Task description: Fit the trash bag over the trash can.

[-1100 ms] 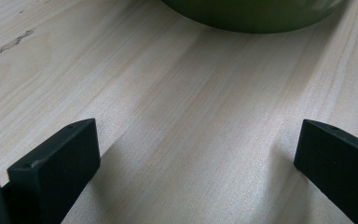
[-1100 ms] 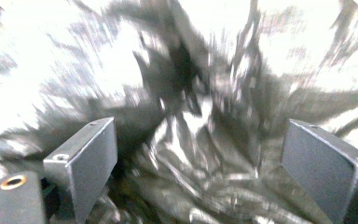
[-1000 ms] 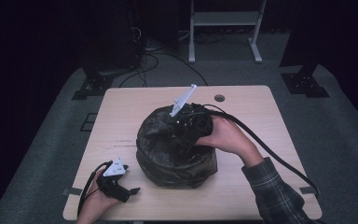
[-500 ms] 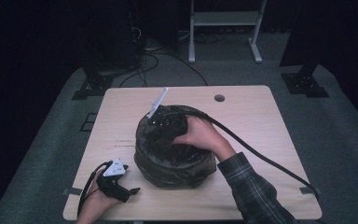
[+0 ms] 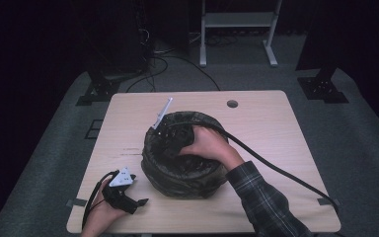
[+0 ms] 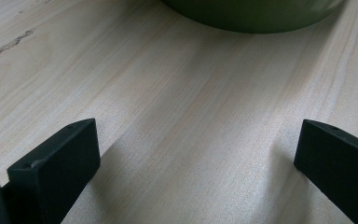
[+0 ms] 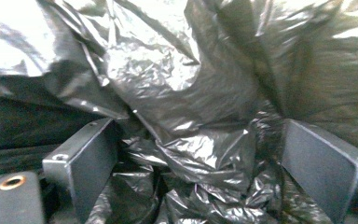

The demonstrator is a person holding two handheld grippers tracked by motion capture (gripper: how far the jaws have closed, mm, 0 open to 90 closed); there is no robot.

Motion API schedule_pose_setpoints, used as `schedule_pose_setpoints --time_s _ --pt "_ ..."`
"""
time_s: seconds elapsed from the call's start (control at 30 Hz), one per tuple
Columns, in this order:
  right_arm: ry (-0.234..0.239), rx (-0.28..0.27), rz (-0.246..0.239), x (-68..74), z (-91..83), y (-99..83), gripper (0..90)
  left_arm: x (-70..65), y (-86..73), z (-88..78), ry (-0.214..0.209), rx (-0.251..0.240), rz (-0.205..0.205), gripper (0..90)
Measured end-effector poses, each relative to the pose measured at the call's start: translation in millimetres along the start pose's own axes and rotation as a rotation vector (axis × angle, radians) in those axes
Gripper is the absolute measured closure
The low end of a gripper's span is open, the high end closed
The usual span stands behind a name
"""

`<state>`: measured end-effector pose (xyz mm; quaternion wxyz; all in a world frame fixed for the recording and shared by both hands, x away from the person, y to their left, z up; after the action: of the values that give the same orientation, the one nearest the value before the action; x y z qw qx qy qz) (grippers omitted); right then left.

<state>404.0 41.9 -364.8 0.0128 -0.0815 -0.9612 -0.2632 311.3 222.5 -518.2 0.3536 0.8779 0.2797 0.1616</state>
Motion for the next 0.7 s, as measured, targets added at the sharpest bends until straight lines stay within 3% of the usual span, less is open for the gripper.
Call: schedule_pose_setpoints --time_s 0.43,0.53,0.7 --pt "-0.038 -0.120 -0.015 10.2 -57.1 -1.5 9.2 0.0 0.0 0.1 -0.001 0.000 0.001 0.0" --pt "-0.042 -0.165 -0.018 12.5 -72.7 -5.0 9.2 0.0 0.0 0.1 0.000 0.000 0.000 0.0" --pt "-0.073 -0.191 -0.008 12.1 -92.5 -14.8 9.2 0.0 0.0 0.1 0.000 0.000 0.000 0.0"
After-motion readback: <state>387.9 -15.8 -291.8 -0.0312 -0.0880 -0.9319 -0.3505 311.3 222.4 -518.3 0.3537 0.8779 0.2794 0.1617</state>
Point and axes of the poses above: each handheld gripper's, and its own axes: z roughly forward along the jaws, y roughly out of its top, x roughly to its left, the point moved 5 cm from there along z, roughly forward along the jaws, and after that the axes turned 6 degrees about y, right-handed, at the moved point
